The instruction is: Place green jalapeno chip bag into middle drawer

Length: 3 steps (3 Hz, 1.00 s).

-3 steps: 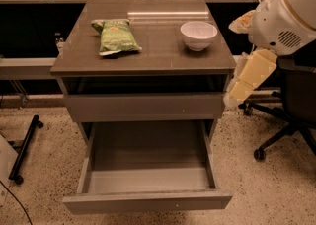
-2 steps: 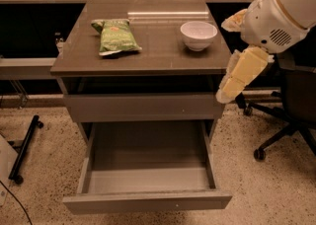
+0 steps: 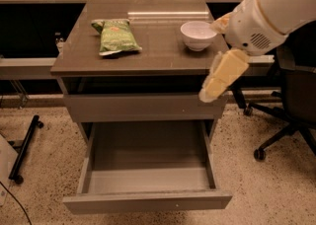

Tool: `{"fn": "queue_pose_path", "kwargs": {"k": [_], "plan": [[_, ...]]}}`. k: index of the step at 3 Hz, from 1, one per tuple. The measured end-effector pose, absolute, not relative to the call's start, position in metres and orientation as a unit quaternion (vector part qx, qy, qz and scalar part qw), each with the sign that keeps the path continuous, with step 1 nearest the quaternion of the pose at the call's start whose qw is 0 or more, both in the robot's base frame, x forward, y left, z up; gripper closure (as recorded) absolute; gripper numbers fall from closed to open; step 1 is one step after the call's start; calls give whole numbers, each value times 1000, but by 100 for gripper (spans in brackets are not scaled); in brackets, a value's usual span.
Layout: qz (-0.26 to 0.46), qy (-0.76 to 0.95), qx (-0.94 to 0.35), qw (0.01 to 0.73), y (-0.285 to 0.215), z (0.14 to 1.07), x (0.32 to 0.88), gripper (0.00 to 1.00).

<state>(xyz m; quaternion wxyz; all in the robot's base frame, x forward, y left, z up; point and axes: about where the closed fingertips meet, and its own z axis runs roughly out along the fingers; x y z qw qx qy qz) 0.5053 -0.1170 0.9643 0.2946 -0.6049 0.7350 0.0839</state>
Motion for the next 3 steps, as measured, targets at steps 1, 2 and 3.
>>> {"fn": "queue_pose_path", "kwargs": {"k": [1, 2, 3], "plan": [[106, 735, -585, 326, -79, 952, 530, 0], [136, 732, -564, 356, -40, 942, 560, 0], [169, 723, -554, 376, -1, 933, 589, 0]]}}
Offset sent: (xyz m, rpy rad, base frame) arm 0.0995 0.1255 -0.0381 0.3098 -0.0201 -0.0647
